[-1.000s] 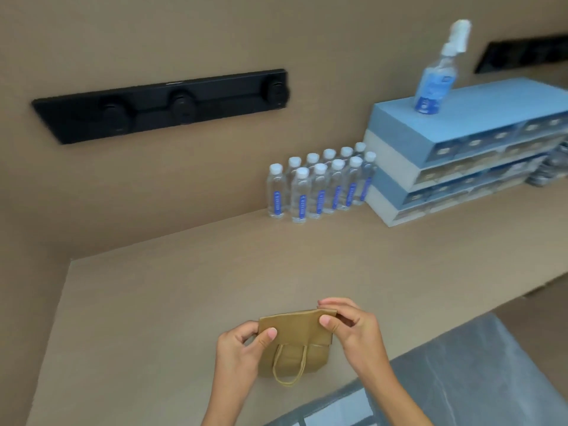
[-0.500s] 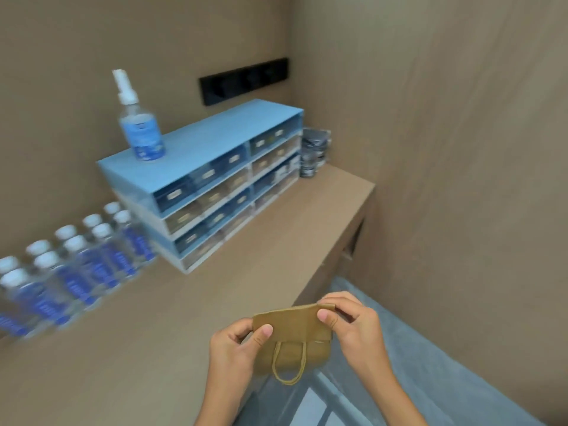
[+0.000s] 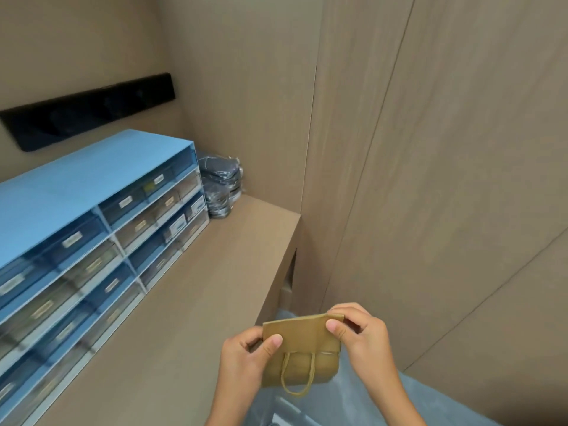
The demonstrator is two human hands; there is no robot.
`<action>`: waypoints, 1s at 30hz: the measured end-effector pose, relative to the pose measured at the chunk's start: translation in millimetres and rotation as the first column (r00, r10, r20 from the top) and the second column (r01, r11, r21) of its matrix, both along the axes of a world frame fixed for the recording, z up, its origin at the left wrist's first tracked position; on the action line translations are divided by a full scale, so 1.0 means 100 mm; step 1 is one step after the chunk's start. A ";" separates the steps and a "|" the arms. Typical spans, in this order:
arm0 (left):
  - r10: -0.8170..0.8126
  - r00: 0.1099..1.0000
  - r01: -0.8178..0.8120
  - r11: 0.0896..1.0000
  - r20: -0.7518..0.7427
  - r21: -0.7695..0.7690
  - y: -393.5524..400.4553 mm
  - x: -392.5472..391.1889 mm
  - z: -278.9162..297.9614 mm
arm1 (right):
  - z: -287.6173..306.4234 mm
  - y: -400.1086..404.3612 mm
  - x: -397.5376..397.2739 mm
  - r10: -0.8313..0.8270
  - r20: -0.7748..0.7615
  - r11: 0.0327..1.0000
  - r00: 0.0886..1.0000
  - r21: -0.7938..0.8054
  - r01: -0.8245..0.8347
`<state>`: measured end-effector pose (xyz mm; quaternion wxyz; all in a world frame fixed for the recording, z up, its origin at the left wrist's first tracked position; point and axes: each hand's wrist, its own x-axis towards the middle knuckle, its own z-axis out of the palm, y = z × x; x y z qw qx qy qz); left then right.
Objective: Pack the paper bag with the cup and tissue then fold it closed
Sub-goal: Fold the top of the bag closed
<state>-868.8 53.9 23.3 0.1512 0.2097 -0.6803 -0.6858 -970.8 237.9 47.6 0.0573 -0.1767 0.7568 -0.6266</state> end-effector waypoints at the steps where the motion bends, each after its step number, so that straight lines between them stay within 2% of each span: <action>1: 0.011 1.000 -0.011 1.000 0.007 0.012 -0.09 -0.18 -0.02 | 0.00 -0.10 -0.20 0.008 0.011 1.000 1.000 0.015 -0.008; 6: 0.126 0.992 -0.127 0.991 0.025 0.037 -0.56 -0.90 -0.02 | 0.07 -0.77 -1.13 0.113 0.015 0.991 0.994 0.071 -0.114; 11: 0.371 0.926 -0.375 0.925 0.076 0.053 -1.11 -1.17 -0.05 | -0.02 -1.72 -1.76 0.342 0.068 0.929 0.937 0.127 -0.348; 14: 0.534 0.835 -0.543 0.838 0.132 0.052 -1.43 -1.19 -0.17 | -0.16 -2.38 -2.00 0.496 0.119 0.850 0.860 0.139 -0.509; 19: 0.730 0.659 -0.745 0.666 0.180 0.026 -1.75 -1.25 -0.38 | -0.43 -3.27 -2.26 0.721 0.121 0.655 0.682 0.200 -0.728; 26: 0.882 0.386 -0.920 0.390 0.271 0.041 -1.75 -1.61 -0.53 | -0.71 -3.82 -2.59 0.871 0.158 0.436 0.465 0.187 -0.881; 30: 0.915 0.281 -0.955 0.296 0.288 -0.009 -1.63 -1.71 -0.52 | -0.80 -3.89 -2.69 0.920 0.156 0.336 0.360 0.160 -0.928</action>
